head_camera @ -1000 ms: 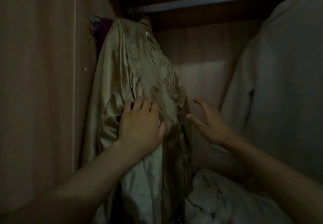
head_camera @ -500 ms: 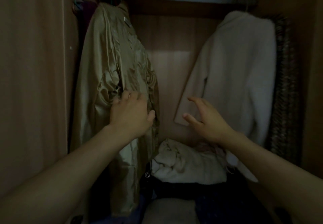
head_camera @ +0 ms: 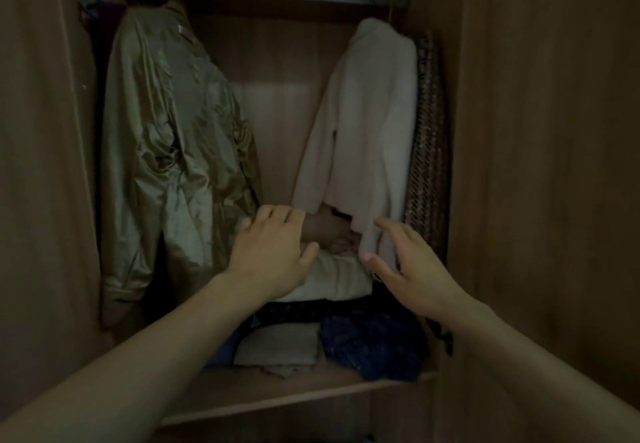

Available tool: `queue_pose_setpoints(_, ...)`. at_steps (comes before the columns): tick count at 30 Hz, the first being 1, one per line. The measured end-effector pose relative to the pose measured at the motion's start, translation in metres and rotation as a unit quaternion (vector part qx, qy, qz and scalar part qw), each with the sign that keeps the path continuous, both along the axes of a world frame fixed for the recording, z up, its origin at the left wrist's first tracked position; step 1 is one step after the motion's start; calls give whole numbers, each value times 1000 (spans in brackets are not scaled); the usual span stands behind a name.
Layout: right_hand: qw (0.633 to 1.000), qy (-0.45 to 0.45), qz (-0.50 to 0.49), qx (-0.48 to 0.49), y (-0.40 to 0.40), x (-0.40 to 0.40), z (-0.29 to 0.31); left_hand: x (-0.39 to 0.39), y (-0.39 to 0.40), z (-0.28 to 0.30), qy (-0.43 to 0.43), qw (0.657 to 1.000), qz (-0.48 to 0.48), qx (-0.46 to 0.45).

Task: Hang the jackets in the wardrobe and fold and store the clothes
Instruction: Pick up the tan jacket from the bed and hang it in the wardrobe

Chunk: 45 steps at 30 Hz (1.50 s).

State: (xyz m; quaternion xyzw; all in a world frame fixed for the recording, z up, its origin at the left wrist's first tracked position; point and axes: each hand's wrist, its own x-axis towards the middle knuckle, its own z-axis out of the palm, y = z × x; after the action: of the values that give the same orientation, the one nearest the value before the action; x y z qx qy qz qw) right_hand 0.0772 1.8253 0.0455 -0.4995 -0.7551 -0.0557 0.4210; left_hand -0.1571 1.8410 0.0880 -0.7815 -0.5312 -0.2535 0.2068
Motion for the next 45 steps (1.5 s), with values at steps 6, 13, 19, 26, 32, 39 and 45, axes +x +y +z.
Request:
queue_pose_setpoints(6, 998, -16, -60, -23, -58, 29, -14, 22, -23, -21, 6, 998, -29, -46)
queue_pose_setpoints(13, 984, -68, -162, -31, -105, 40, -1, 33, -27, -25, -19, 993, -102, -56)
queue_pose_setpoints(19, 970, -89, -221, -41, -132, 26, 4, 39, -19, -30, -62, 975, -203, -60)
queue_pose_setpoints(26, 935, -95, -324, -108, -180, 30, -25, 76, -20, -66, -100, 940, -307, -113)
queue_pose_setpoints(32, 886, -125, -428, -129, -257, 47, -28, 141, -65, -88, -126, 890, -411, -149)
queue_pose_setpoints(39, 832, -61, -535, -131, -374, 66, -41, 207, -150, -97, -128, 830, -521, -153)
queue_pose_setpoints(45, 780, 10, -610, -142, -497, 92, -63, 251, -240, -98, -104, 780, -598, -151)
